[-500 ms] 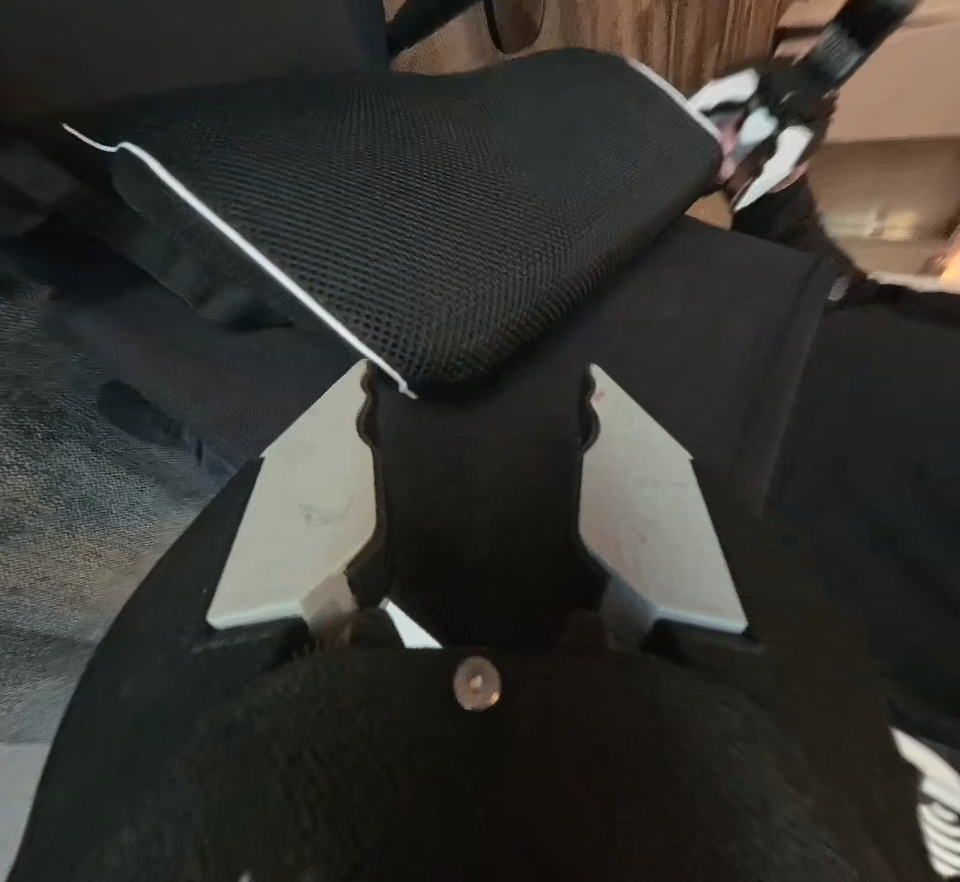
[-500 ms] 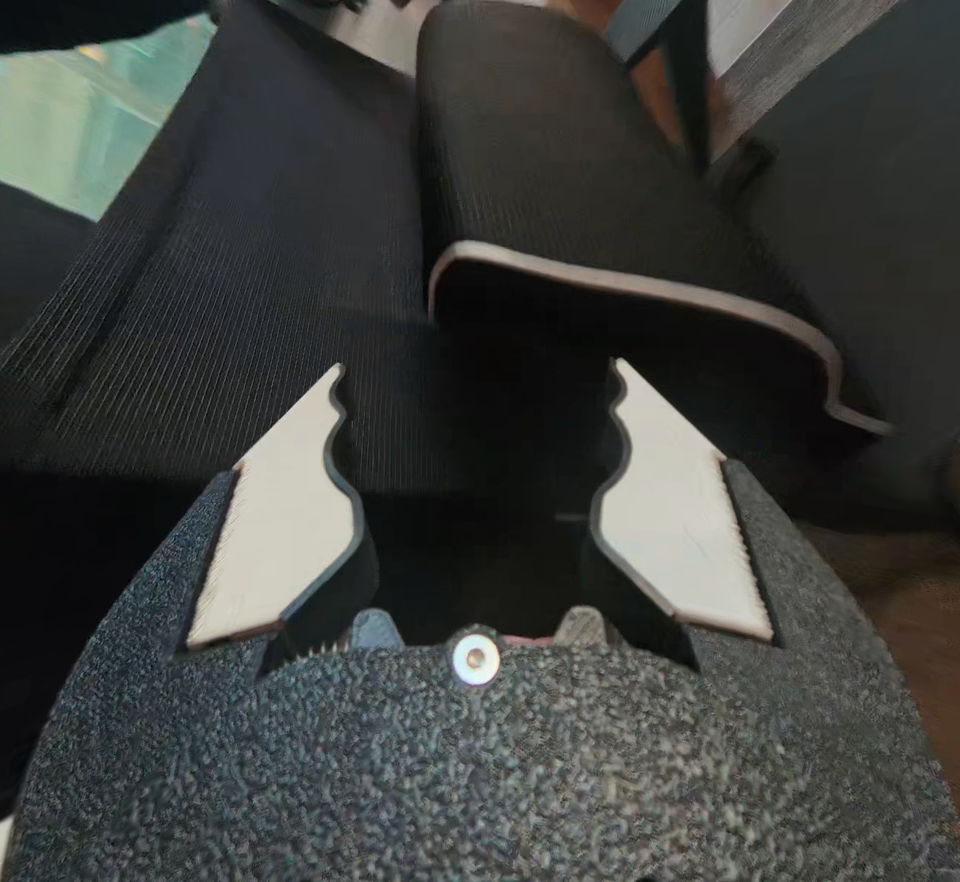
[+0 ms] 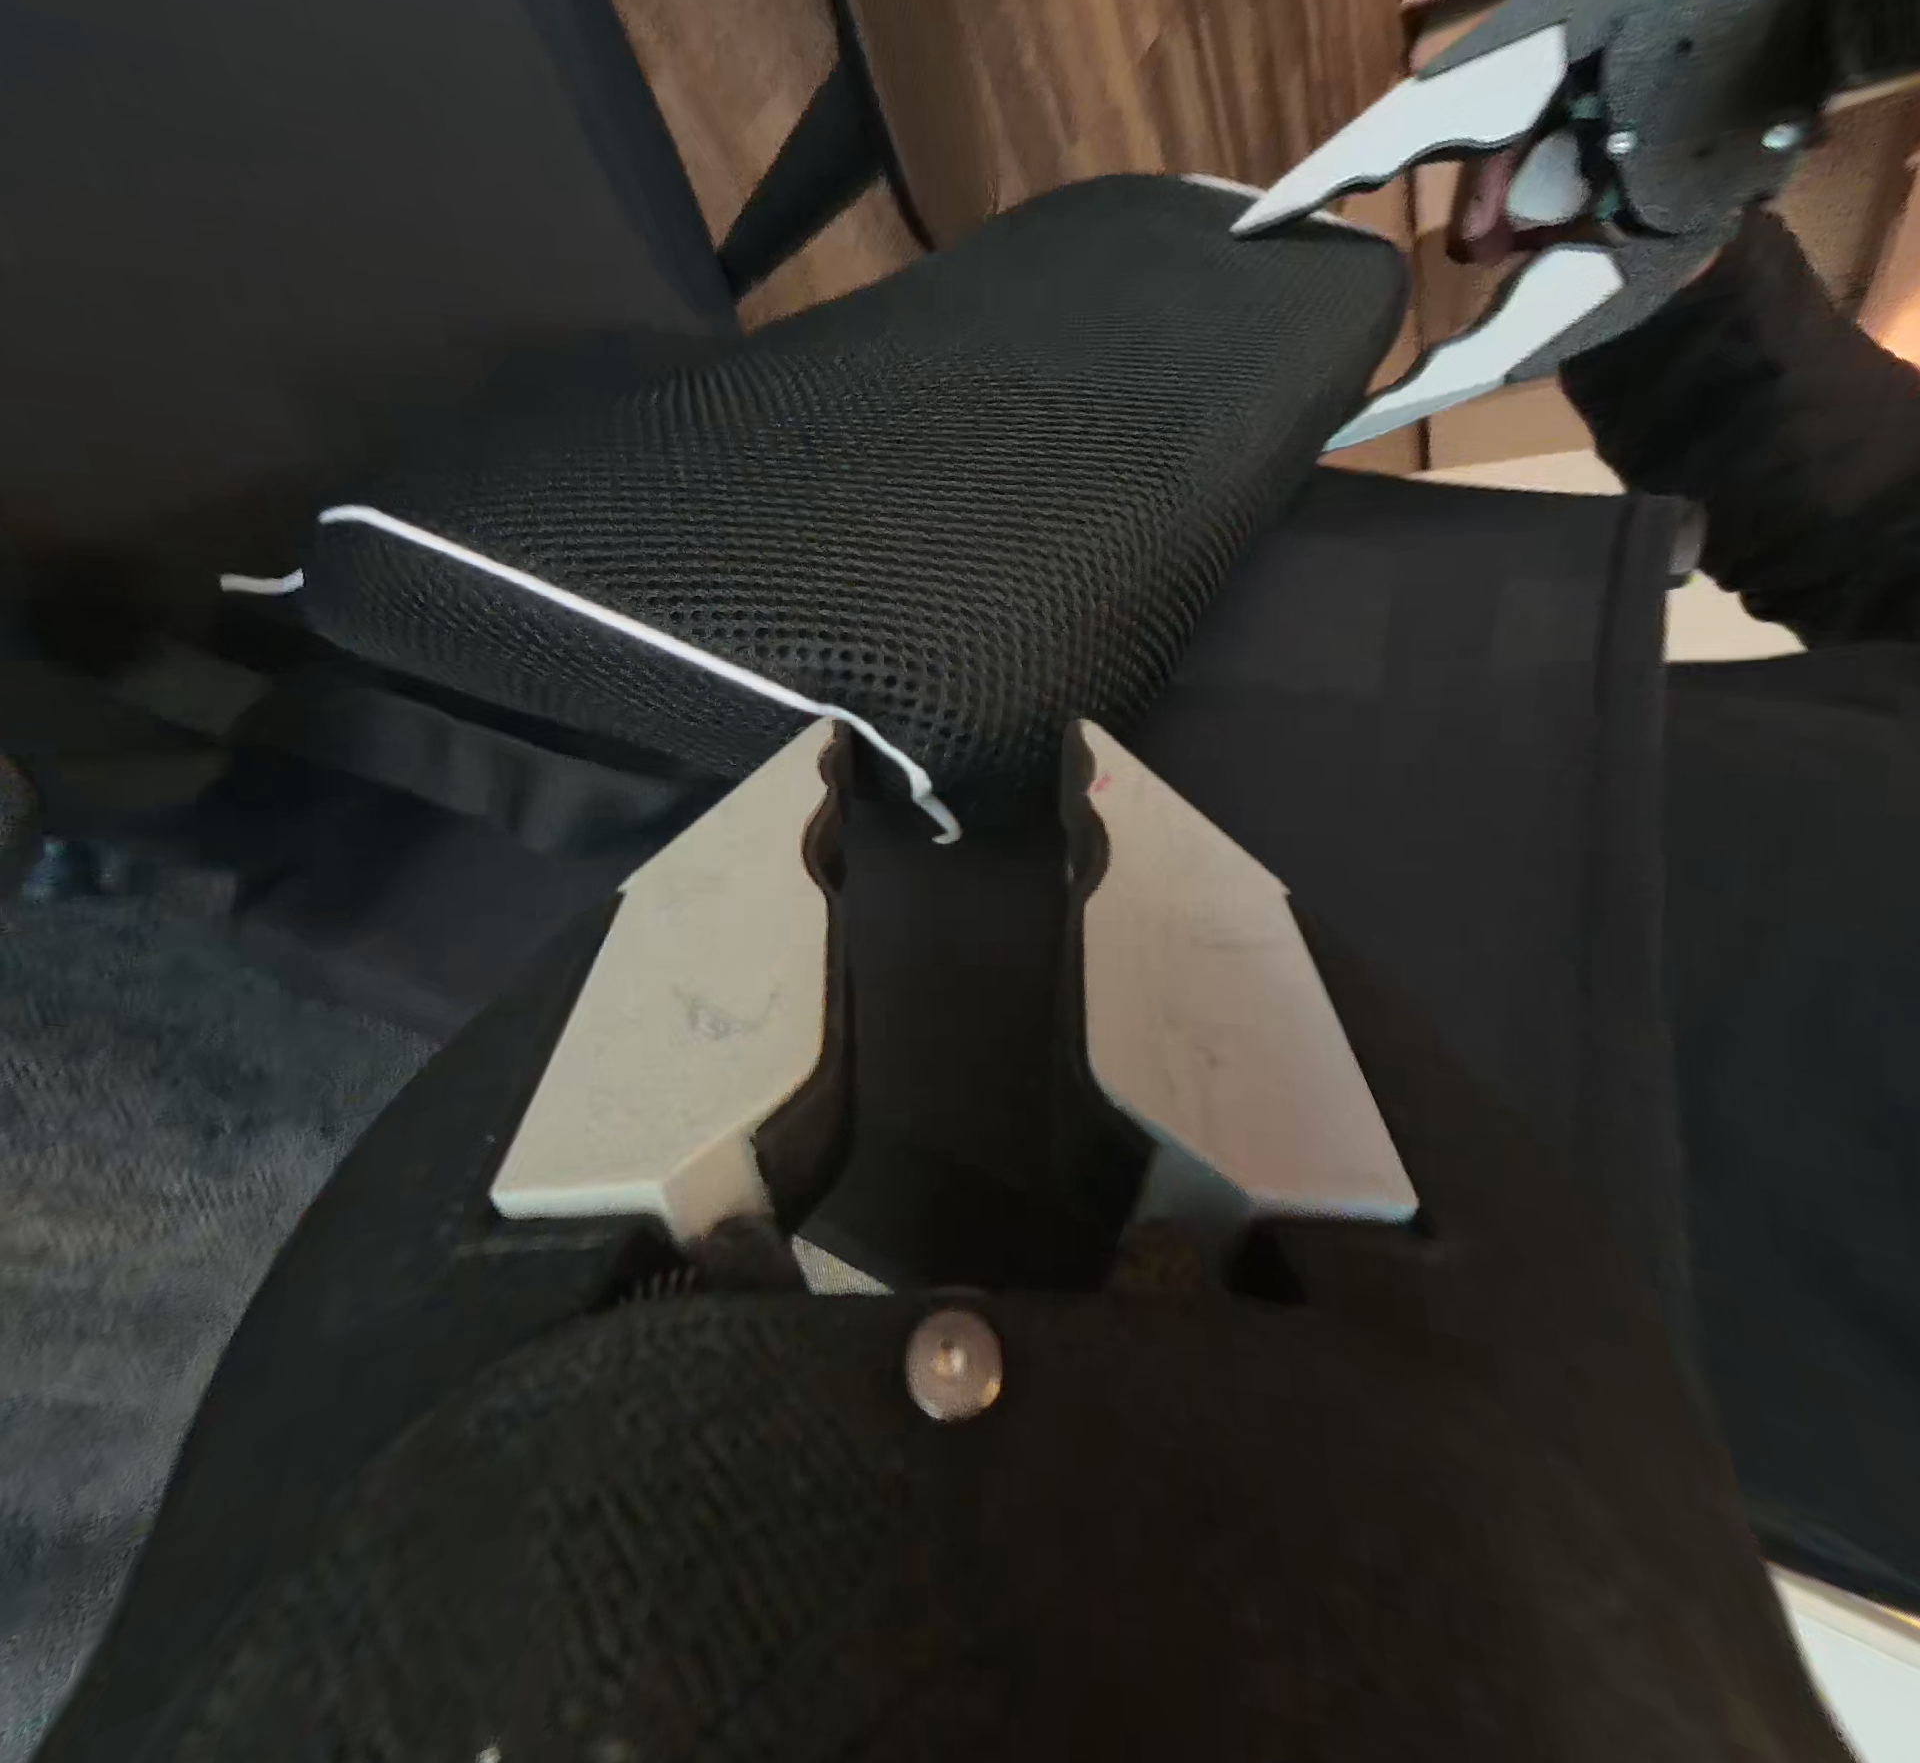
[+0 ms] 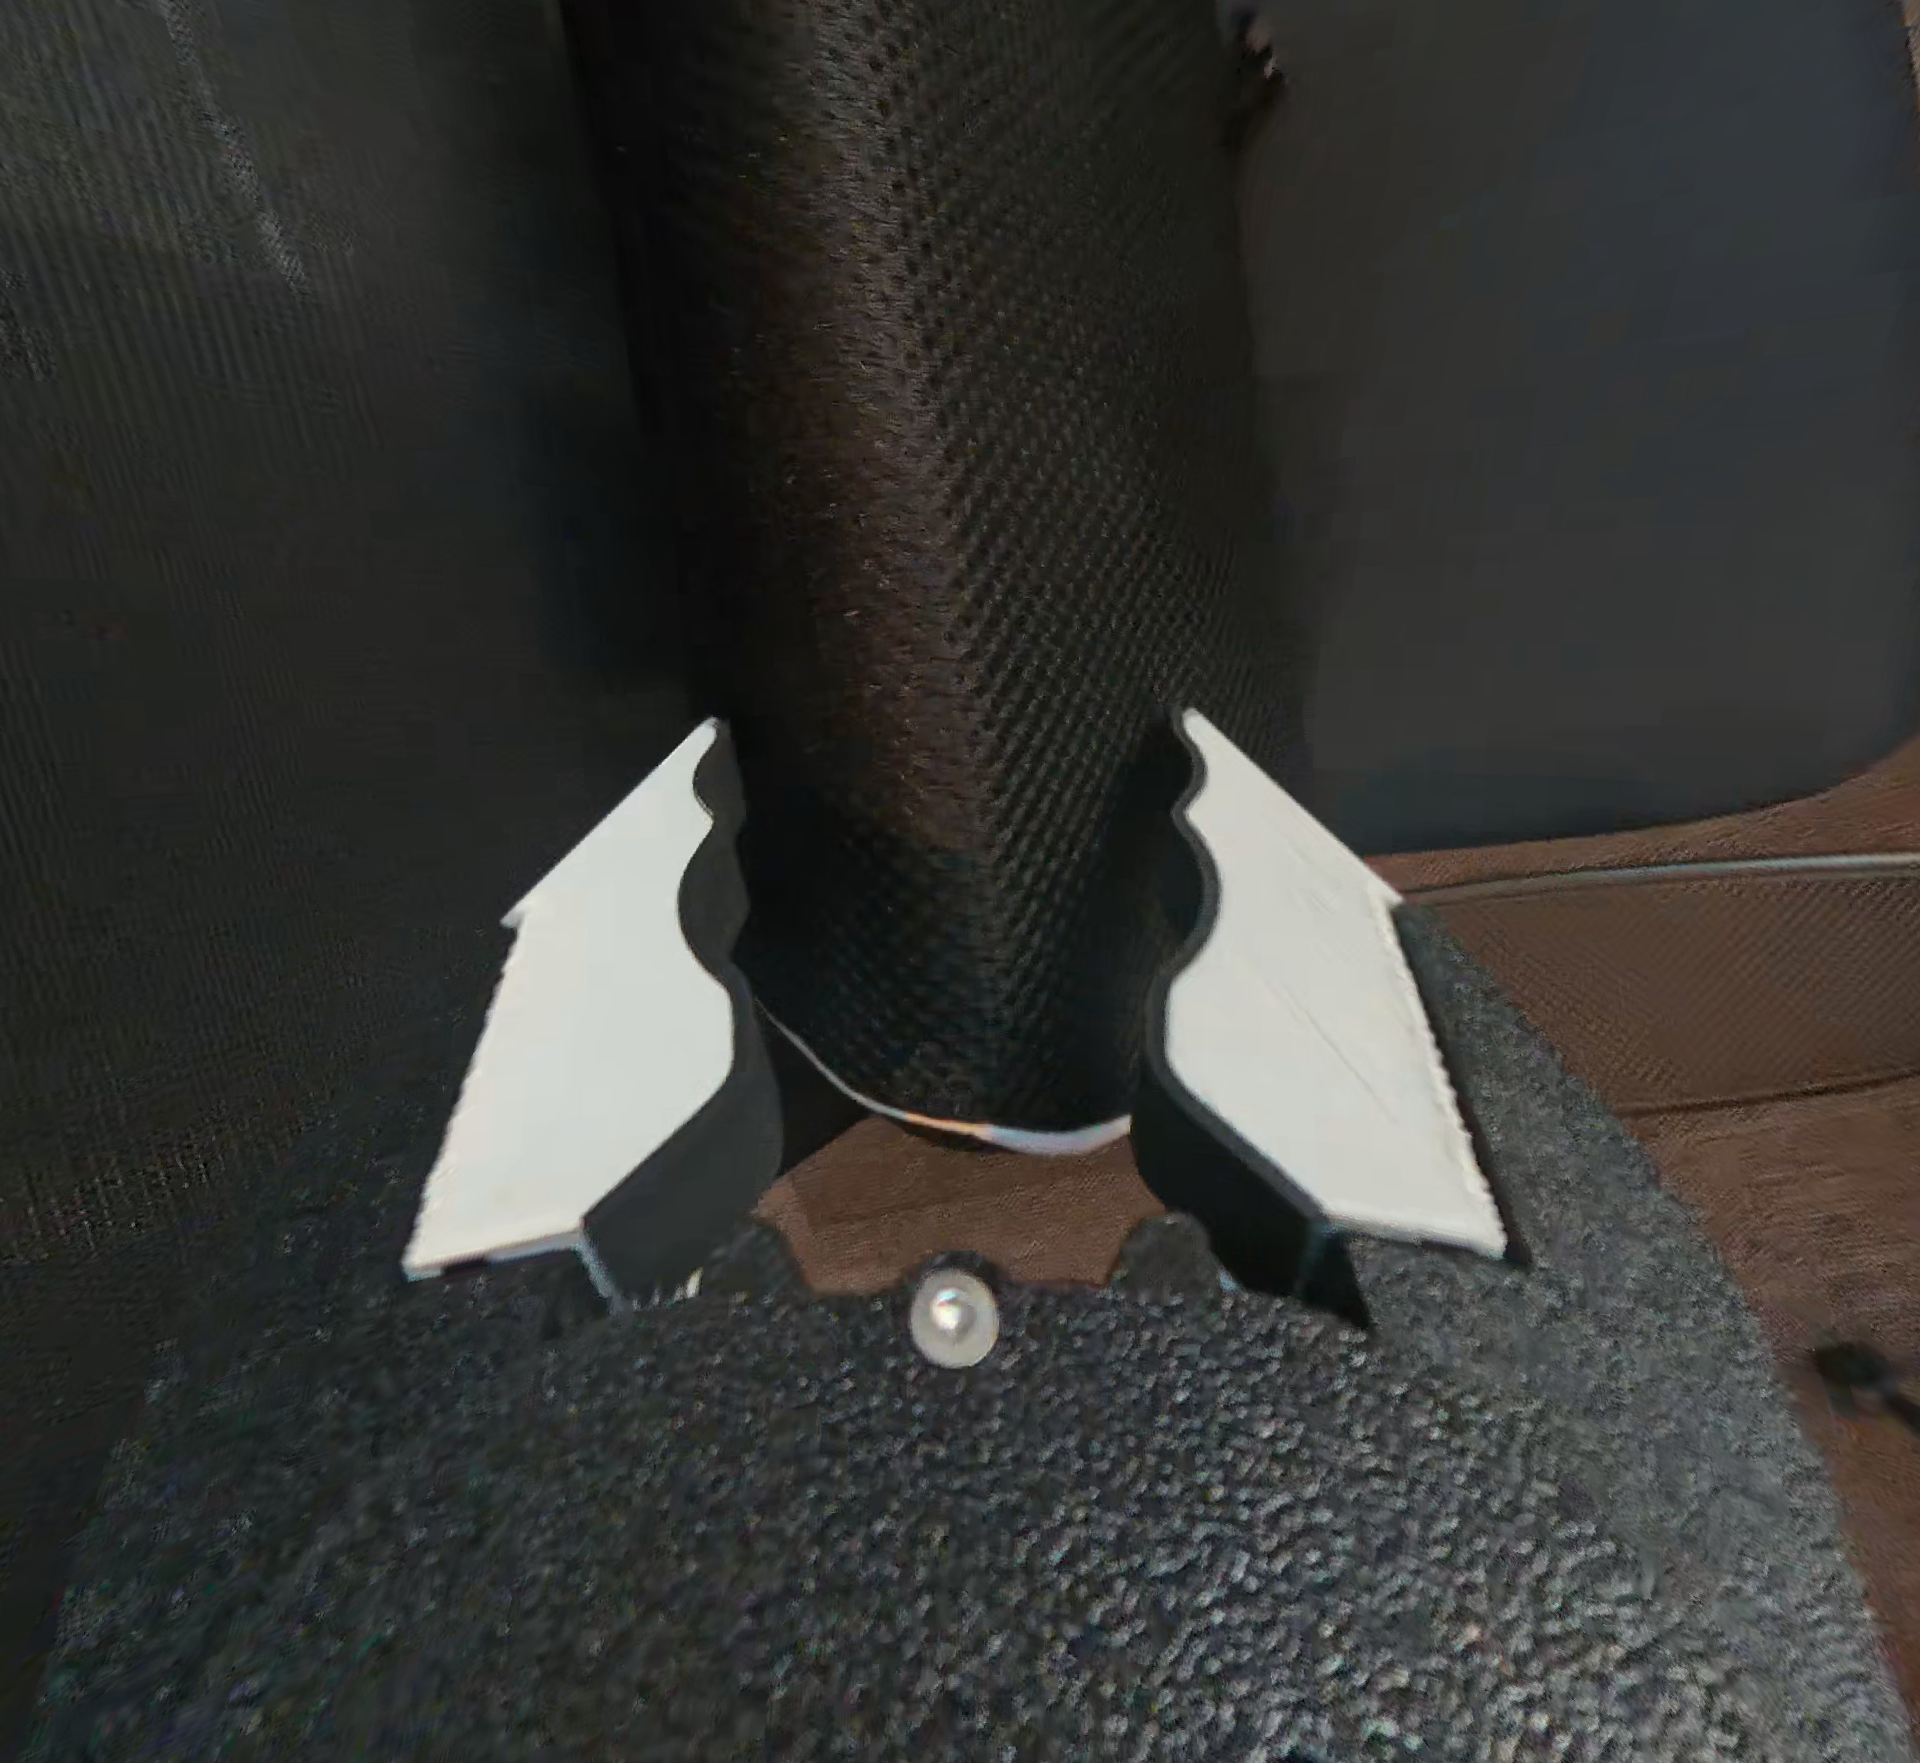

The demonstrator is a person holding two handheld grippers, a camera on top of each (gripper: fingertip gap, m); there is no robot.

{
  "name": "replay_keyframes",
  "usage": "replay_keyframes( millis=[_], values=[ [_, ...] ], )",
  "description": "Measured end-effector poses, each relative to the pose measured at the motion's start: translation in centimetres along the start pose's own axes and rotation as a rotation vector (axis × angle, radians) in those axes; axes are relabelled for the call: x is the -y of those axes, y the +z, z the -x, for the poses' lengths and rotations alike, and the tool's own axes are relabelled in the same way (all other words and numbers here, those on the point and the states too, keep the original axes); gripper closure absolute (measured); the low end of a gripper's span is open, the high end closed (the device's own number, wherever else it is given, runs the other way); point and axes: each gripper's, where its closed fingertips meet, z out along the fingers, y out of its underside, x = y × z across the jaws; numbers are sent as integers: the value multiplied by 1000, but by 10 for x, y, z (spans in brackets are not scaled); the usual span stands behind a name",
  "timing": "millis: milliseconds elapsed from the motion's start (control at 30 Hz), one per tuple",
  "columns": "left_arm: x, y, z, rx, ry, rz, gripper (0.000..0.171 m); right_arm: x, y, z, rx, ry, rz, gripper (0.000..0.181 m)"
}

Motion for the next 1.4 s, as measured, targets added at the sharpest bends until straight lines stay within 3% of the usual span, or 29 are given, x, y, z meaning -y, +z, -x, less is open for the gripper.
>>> replay_keyframes(
  millis=[33,100,133,300,467,633,800,900,967,1067,1233,1400],
  values=[
    [4,-4,4,-18,12,-49,135,1,-3,-7,0,30,12,101],
    [0,-12,21,-21,16,-120,113,0,-6,-20,-1,106,48,100],
    [-10,-13,34,-4,24,-125,115,0,-7,-26,1,139,65,100],
    [-67,12,105,162,69,-36,113,2,-12,-40,-17,239,152,100],
    [-50,46,139,352,267,-66,113,5,-12,-42,-49,257,232,99],
    [-45,90,159,348,376,25,118,-4,-18,-51,-80,316,257,99],
    [-32,96,153,396,581,61,144,-10,-20,-53,-90,348,242,99],
    [-41,66,165,565,783,103,161,-12,-21,-55,-97,372,227,98],
    [-51,43,158,578,786,68,171,-8,-19,-55,-94,377,198,98],
    [-68,17,130,565,753,-15,171,1,-16,-52,-93,350,187,96],
    [-93,-3,87,636,822,-52,171,-2,-7,-29,-26,325,230,89],
    [-113,-10,86,766,894,-40,171,-4,2,11,73,250,332,83]
  ],
)
